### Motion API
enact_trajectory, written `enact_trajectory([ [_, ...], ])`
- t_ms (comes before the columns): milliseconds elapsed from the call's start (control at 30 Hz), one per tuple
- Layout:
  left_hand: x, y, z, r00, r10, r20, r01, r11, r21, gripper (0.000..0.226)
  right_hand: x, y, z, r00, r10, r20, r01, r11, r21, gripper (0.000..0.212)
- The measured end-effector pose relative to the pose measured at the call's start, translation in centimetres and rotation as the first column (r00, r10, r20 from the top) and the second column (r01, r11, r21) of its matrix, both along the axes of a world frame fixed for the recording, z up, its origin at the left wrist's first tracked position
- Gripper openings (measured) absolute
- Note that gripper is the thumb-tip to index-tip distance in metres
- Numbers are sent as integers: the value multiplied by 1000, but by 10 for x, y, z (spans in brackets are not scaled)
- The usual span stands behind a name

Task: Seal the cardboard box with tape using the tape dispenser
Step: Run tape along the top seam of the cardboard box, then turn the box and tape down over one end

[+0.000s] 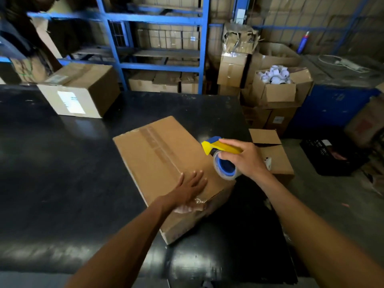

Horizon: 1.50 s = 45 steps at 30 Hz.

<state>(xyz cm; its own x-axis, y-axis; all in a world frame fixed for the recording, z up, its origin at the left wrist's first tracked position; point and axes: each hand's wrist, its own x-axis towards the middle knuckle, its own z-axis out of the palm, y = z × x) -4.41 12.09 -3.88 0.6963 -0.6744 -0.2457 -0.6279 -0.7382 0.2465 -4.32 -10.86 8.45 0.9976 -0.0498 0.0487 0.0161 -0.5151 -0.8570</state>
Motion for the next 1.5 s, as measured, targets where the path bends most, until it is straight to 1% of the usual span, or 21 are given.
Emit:
enact_trajectory([
  [100, -8, 31, 20, 992, -77, -97, 86, 993, 87, 99, -12, 32, 2, 999, 40, -7, -40, 999, 3, 49],
  [267, -7, 52, 31, 975, -91, -203, 120, 984, 131, 101, -38, 68, 0, 993, 114, -38, -114, 993, 3, 46],
  [467, -7, 69, 48, 972, -105, -211, 148, 968, 201, 108, -61, 80, -7, 997, 66, -39, -64, 996, 63, 46],
  [600, -4, 70, 39, 962, -246, -118, 269, 929, 255, 99, -74, 80, -12, 998, 29, -48, -25, 996, 82, 45],
  [767, -2, 75, 25, 959, -273, -74, 282, 941, 185, 100, -86, 75, -13, 999, 0, -45, 5, 994, 109, 47],
  [800, -4, 76, 22, 971, -213, -111, 224, 969, 100, 98, -91, 74, -13, 999, -4, -50, 10, 993, 118, 48],
  [833, -9, 77, 21, 975, -117, -191, 113, 993, -33, 93, -96, 72, -12, 999, -2, -53, 9, 991, 136, 48],
  [867, -17, 78, 25, 945, 1, -327, -75, 974, -214, 83, -102, 70, -11, 999, 5, -50, 3, 988, 157, 48],
  [900, -27, 77, 33, 858, 74, -507, -309, 865, -396, 67, -109, 67, -10, 999, 12, -40, -5, 985, 172, 47],
  [933, -38, 76, 41, 733, 64, -677, -534, 671, -515, 53, -116, 64, -9, 1000, 16, -17, -13, 984, 180, 46],
  [967, -47, 76, 49, 600, -5, -800, -719, 436, -541, 45, -124, 62, -9, 1000, 18, 23, -22, 984, 179, 47],
  [1000, -54, 79, 59, 461, -111, -881, -847, 242, -473, 47, -131, 59, -9, 996, 24, 83, -38, 986, 165, 48],
  [1033, -59, 83, 68, 344, -226, -911, -919, 118, -376, 55, -135, 58, -11, 988, 39, 153, -59, 990, 127, 49],
  [1067, -61, 88, 72, 252, -321, -913, -957, 60, -285, 63, -137, 58, -14, 974, 73, 215, -88, 994, 66, 51],
  [1100, -64, 93, 80, 195, -385, -902, -972, 48, -230, 70, -138, 60, -18, 957, 118, 265, -118, 993, -16, 52],
  [1133, -67, 96, 87, 166, -410, -897, -976, 63, -209, 74, -137, 63, -23, 938, 175, 300, -147, 983, -113, 53],
  [1200, -72, 100, 95, 155, -411, -898, -972, 97, -213, 77, -134, 72, -35, 911, 272, 310, -191, 944, -268, 54],
  [1267, -74, 103, 100, 169, -362, -917, -974, 80, -211, 70, -132, 80, -43, 909, 289, 301, -206, 938, -279, 54],
  [1333, -74, 110, 102, 166, -323, -932, -985, -5, -174, 56, -130, 85, -46, 896, 308, 320, -223, 935, -277, 55],
  [1400, -76, 116, 101, 142, -281, -949, -990, -54, -132, 42, -128, 92, -44, 875, 342, 344, -247, 924, -292, 55],
  [1500, -78, 117, 92, 98, -230, -968, -993, -82, -81, 13, -126, 109, -40, 852, 366, 373, -276, 921, -274, 55],
])
